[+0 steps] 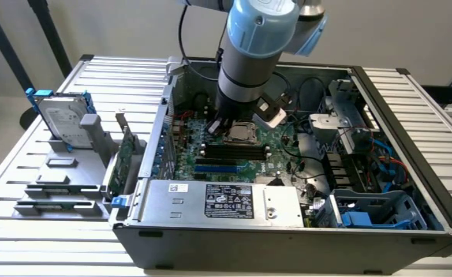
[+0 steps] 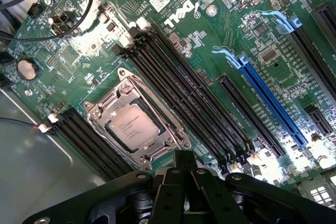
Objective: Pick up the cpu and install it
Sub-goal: 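Install the first cpu locking lever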
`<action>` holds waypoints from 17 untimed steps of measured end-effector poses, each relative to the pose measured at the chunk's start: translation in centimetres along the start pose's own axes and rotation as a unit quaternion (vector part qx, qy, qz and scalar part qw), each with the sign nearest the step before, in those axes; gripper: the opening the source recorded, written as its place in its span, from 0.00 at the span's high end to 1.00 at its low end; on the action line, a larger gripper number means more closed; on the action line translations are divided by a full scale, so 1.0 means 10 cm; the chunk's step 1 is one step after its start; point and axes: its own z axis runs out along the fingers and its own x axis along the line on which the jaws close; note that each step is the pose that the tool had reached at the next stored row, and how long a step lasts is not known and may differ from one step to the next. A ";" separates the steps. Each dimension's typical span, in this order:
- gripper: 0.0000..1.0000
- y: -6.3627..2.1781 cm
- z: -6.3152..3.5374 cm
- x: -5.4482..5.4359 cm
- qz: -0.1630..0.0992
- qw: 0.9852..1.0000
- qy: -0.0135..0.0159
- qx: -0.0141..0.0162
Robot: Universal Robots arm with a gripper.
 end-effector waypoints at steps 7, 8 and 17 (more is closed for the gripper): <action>0.89 0.003 0.061 -0.03 -0.006 1.000 -0.002 0.001; 0.89 0.002 0.067 -0.03 -0.007 1.000 -0.002 0.001; 0.89 -0.005 0.127 -0.06 -0.015 1.000 -0.004 0.002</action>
